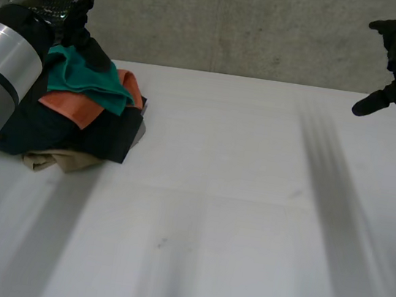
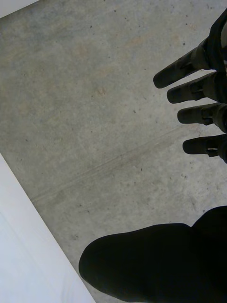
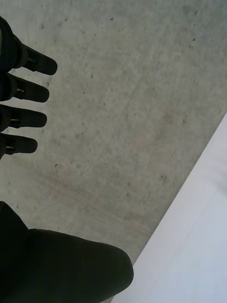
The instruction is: Fold the laundry.
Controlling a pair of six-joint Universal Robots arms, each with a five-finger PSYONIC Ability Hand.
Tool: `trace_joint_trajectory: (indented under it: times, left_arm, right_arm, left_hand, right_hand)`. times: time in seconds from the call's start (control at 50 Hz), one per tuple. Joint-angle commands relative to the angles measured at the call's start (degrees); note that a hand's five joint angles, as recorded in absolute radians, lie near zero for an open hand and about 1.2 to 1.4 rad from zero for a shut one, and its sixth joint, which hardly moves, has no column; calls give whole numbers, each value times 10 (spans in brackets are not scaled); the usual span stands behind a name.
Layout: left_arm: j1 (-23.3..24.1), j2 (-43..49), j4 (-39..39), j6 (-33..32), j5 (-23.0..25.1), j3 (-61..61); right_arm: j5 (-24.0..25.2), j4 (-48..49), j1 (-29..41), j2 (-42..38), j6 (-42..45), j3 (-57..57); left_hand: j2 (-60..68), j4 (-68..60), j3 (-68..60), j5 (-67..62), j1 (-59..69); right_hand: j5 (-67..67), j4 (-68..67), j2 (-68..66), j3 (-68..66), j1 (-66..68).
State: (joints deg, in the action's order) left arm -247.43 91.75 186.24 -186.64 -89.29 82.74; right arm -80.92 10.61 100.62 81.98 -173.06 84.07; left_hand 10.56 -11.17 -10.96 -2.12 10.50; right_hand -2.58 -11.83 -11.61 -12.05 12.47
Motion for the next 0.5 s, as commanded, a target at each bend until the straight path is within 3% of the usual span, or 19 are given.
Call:
trace_joint_trajectory:
  times: [0.02, 0.2, 0.5]
  left_arm:
    - [-32, 39, -22, 20, 22, -25]
    - [-91, 131, -98, -3, 44, -101]
    - [-184, 386, -116, -124, 66, -318]
  right_arm:
    - [9, -2, 59, -32, 55, 0]
    - [13, -7, 74, -63, 106, 0]
    - [13, -8, 76, -97, 120, -4]
  left_hand:
    - [-6, 12, 10, 21, -5]
    - [-6, 12, 10, 21, -5]
    - [-6, 12, 10, 21, -5]
  right_hand:
    - [24, 17, 15, 19, -23]
    - [-95, -103, -105, -101, 96]
    - [-95, -103, -105, -101, 96]
